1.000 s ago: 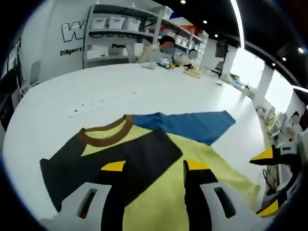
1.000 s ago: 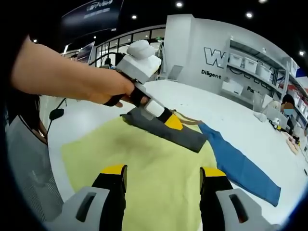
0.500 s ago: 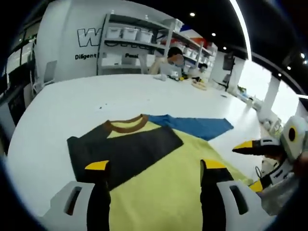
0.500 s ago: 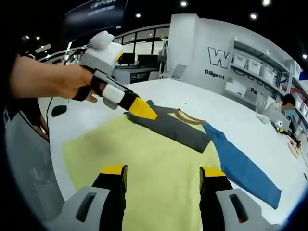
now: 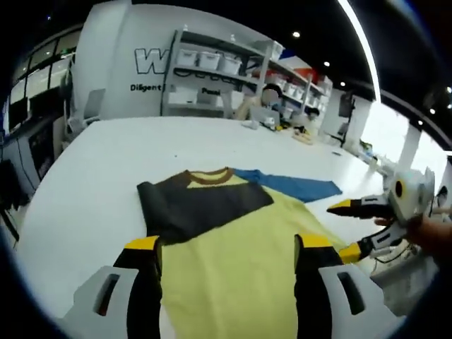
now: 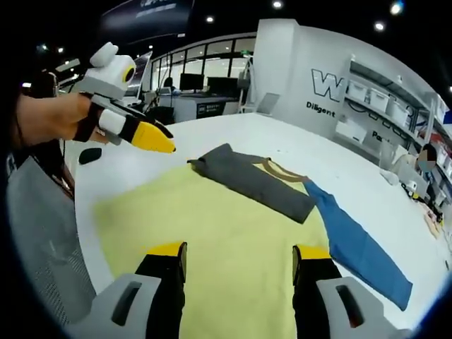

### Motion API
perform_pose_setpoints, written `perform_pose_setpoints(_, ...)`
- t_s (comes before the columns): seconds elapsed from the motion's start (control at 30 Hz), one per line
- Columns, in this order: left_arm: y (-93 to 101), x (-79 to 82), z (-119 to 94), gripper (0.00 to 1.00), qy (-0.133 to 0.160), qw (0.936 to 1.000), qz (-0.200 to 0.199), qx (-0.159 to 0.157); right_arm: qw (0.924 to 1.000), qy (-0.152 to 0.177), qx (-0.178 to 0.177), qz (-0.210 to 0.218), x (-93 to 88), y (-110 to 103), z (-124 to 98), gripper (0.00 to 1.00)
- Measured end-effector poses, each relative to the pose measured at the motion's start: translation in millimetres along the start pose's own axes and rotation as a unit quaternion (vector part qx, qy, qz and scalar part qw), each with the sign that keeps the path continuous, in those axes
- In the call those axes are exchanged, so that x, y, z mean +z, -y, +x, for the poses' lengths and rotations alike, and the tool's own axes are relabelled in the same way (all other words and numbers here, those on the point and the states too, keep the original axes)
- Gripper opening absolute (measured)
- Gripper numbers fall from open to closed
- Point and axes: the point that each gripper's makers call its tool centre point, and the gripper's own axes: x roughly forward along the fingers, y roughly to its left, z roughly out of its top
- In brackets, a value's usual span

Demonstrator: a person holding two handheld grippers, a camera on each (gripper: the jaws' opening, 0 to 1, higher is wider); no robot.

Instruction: Fold the garment on the visible template until the final outline fits inside the template.

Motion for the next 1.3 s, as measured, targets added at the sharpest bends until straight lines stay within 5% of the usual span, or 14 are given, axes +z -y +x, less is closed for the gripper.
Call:
perform_pose_setpoints(0.23,-11.2,-10.6,-37,0.71,0.031,0.9984,-0.036,0.031,1.0000,-0.002,-0.004,0.006,-0.8,3,-2,0.60)
perform_pose_setpoints(0.47,-10.7,-44.2,-57,0.69,0.029,0.9983,-0.019,0.047,0.9997,0.002,-0.016,0.017,2.9,16,-10,0.58)
perform_pose_setpoints(0.67,-14.2,-37.6,-53,0.69,0.039,0.9979,-0.022,0.046,0.9989,0.015,-0.038,0.021,8.5,35,-22,0.57)
perform_pose_setpoints(0.8,-4.1,-40.5,-47,0.68,0.028,0.9991,-0.006,0.030,0.9960,0.029,-0.075,0.037,5.2,68,-40,0.55)
perform_pose_setpoints(1.1,3.3,-45.4,-42,0.67,0.018,0.9998,0.000,0.012,0.9631,0.026,-0.224,0.147,-58.8,196,-100,0.48)
perform_pose_setpoints(1.3,7.5,-50.4,-39,0.67,0.007,1.0000,0.001,0.006,0.9247,0.031,-0.317,0.208,-100.5,271,-138,0.45)
